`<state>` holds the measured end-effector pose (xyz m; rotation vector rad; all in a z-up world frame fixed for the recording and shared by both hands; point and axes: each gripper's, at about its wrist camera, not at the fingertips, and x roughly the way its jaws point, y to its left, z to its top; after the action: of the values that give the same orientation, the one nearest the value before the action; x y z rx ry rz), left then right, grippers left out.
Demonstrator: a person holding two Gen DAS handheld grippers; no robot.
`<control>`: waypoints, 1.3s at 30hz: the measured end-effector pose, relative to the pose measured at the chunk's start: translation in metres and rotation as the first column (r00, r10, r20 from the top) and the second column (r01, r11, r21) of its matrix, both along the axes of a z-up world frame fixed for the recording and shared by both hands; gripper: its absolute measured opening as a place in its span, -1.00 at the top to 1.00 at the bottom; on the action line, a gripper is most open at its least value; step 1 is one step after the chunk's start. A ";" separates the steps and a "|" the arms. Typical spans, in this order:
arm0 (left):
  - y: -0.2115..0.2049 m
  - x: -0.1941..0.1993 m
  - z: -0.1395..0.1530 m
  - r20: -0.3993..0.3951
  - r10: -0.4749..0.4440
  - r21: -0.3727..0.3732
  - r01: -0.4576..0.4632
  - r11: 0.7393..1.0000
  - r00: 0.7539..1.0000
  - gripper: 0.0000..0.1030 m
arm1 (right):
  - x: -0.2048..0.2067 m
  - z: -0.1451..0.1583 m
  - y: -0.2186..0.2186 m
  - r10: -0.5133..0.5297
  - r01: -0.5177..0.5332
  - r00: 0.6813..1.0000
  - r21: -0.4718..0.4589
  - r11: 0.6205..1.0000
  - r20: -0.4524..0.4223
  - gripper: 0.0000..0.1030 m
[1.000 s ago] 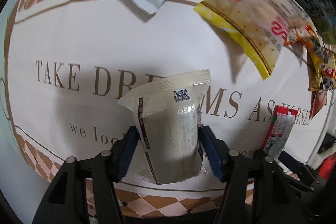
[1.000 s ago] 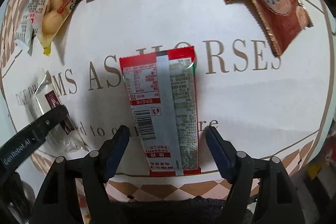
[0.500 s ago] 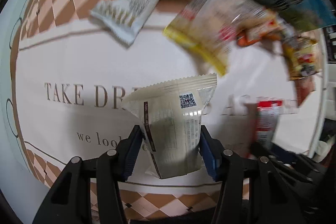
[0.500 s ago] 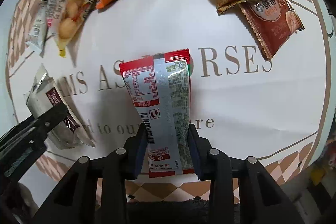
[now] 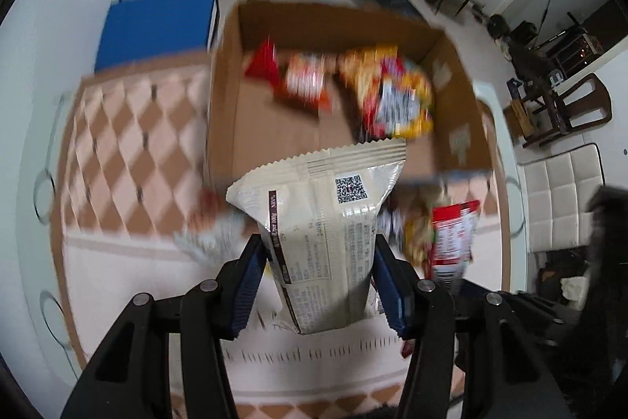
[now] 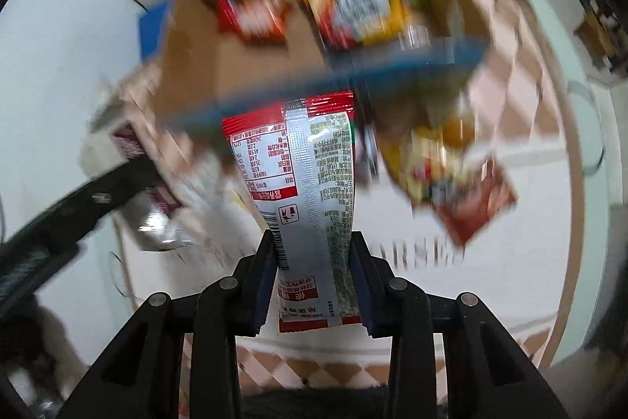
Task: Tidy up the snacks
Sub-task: 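Carry the sausage pack and bread packet into the box and release them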
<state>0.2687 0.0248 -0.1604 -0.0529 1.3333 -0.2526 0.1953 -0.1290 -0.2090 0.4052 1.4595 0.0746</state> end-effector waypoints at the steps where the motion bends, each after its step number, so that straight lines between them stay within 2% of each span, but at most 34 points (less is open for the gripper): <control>1: 0.000 0.011 0.004 0.017 -0.002 0.005 0.001 1.000 1.000 0.01 | 0.011 0.010 -0.003 0.002 -0.002 1.000 0.003 1.000 0.025 0.26; 4: 0.001 0.042 0.009 0.062 -0.005 0.037 0.002 0.999 0.998 0.01 | 0.044 0.036 -0.007 -0.010 0.010 0.996 -0.006 1.000 0.091 0.26; 7: 0.002 0.064 0.006 0.064 -0.011 0.053 0.007 0.999 0.998 0.01 | 0.076 0.041 -0.008 -0.027 0.028 0.992 -0.009 1.000 0.122 0.25; 13: 0.006 0.094 -0.013 0.023 -0.009 0.072 0.007 0.997 1.000 0.01 | 0.120 0.019 0.001 -0.037 0.038 0.993 -0.013 0.999 0.112 0.26; 19: 0.012 0.117 -0.046 -0.072 0.016 0.051 -0.012 0.999 0.997 0.01 | 0.145 -0.014 0.005 -0.031 0.033 0.997 -0.023 0.999 0.071 0.25; 25: 0.010 0.139 -0.081 -0.195 0.025 0.041 -0.017 0.999 0.980 -0.01 | 0.167 -0.054 0.008 -0.003 0.004 1.000 -0.028 1.000 0.011 0.25; 28: 0.013 0.150 -0.100 -0.255 0.038 0.020 -0.034 0.999 0.966 -0.02 | 0.180 -0.076 0.006 0.003 -0.003 0.999 -0.008 1.000 -0.042 0.16; 29: 0.014 0.153 -0.104 -0.270 0.045 0.021 -0.040 0.999 0.962 -0.10 | 0.183 -0.083 0.006 0.011 -0.010 0.998 0.008 1.000 -0.067 0.01; 30: 0.015 0.157 -0.109 -0.282 0.044 0.021 -0.040 0.999 0.958 -0.17 | 0.185 -0.090 0.006 0.017 -0.016 0.996 0.015 1.000 -0.089 -0.26; 31: 0.014 0.159 -0.111 -0.287 0.041 0.024 -0.035 0.999 0.957 -0.40 | 0.188 -0.094 0.006 0.028 -0.027 0.995 0.013 1.000 -0.100 -0.42; 32: 0.013 0.160 -0.112 -0.288 0.038 0.032 -0.030 0.999 0.957 -0.53 | 0.189 -0.098 0.007 0.043 -0.043 0.994 0.000 0.999 -0.102 -0.66; 39: 0.011 0.156 -0.099 -0.249 0.038 0.034 -0.030 0.999 0.968 -0.57 | 0.190 -0.095 0.009 0.078 -0.084 0.992 -0.052 0.995 -0.094 -0.73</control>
<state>0.4249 0.0354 -0.2590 -0.0842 1.5854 -0.2011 0.3849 -0.1200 -0.3043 0.3074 1.5654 0.0811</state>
